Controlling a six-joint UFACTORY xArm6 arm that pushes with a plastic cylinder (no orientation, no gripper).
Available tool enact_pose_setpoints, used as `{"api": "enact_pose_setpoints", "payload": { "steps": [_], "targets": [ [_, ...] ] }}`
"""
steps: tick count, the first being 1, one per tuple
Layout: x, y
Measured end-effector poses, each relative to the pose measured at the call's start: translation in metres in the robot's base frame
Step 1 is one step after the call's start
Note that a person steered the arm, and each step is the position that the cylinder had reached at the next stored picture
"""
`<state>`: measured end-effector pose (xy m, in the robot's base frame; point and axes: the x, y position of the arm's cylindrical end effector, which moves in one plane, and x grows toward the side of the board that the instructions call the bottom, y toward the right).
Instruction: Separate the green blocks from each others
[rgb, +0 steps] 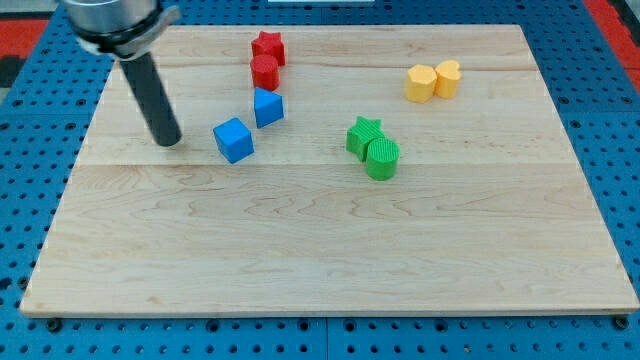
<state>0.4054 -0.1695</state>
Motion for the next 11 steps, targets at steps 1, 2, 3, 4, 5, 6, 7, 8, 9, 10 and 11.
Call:
{"api": "enact_pose_setpoints", "payload": {
  "steps": [1,2,3,4,5,6,7,8,9,10,11],
  "targets": [
    [0.017,0.032],
    [0.022,0.063],
    [0.049,0.081],
    [0.065,0.117],
    [0.066,0.208],
    [0.06,0.224],
    [0.058,0.286],
    [0.028,0.332],
    [0.022,0.286],
    [0.007,0.302],
    [-0.023,0.3]
  ]
}}
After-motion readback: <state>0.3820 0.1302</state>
